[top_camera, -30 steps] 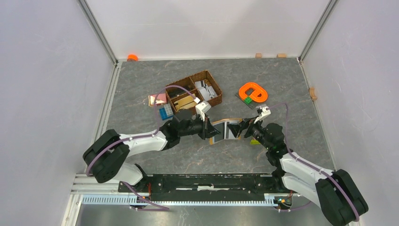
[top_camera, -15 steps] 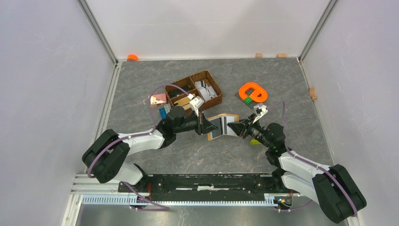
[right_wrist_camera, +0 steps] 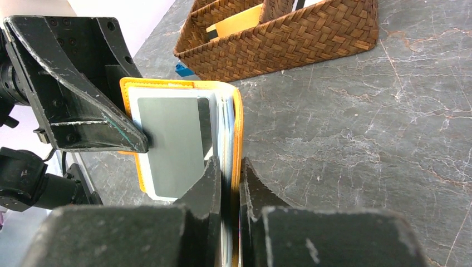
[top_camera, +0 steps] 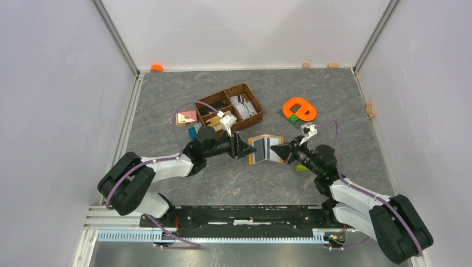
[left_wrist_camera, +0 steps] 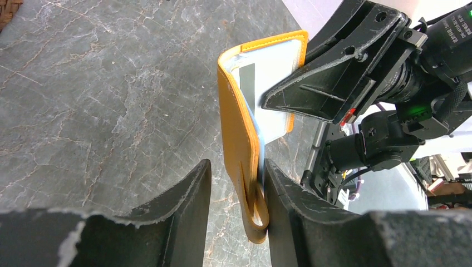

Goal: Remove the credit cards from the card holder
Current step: Remove the credit card from the card holder.

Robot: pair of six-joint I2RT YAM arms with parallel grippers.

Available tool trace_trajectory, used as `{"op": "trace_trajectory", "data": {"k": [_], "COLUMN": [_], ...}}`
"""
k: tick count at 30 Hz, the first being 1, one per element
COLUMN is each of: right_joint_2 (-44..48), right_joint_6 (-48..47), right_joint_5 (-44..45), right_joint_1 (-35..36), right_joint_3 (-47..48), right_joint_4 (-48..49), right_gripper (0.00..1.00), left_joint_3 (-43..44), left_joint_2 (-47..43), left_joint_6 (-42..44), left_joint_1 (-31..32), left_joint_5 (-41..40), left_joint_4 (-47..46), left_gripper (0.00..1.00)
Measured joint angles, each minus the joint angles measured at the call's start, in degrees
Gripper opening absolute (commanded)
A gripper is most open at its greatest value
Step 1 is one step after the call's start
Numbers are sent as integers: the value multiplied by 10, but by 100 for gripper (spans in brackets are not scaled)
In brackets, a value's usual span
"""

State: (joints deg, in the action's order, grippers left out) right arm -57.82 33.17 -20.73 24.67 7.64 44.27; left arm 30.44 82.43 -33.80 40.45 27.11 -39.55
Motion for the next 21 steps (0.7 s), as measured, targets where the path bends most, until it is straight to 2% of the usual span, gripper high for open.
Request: {"op": "trace_trajectory", "data": {"k": [4,9,15,16,18,20,21], "right_joint_2": [1,3,2,1,0,-1,-2], "right_joint_6": [0,2,5,5,6,6,6], "right_joint_5": [0,-3,-13,-15,-16,-18,-19], "right_joint_1": [0,0,0,0,0,0,0], "right_joint_3": [0,0,0,0,0,0,0], "right_joint_4": [-1,-2,-1,-1,-1,-1,-1], "right_gripper": [0,1,1,1,3,6,9], "left_joint_3": [0,-3,-5,-5,-5,-5,-5], "left_joint_2": [0,0,0,0,0,0,0], "left_joint_6": [-1,-1,-1,-2,-3,-5,-7], "left_joint_1": [-2,-2,-3,-4,-6,-9,-10], "left_joint_5": [0,-3,-10,-11,-11,-12,-13], "left_joint_4": [-4,-14,-15,-15,-15,-14,-13], "left_gripper": [46,40,43,40,27,7,2]}}
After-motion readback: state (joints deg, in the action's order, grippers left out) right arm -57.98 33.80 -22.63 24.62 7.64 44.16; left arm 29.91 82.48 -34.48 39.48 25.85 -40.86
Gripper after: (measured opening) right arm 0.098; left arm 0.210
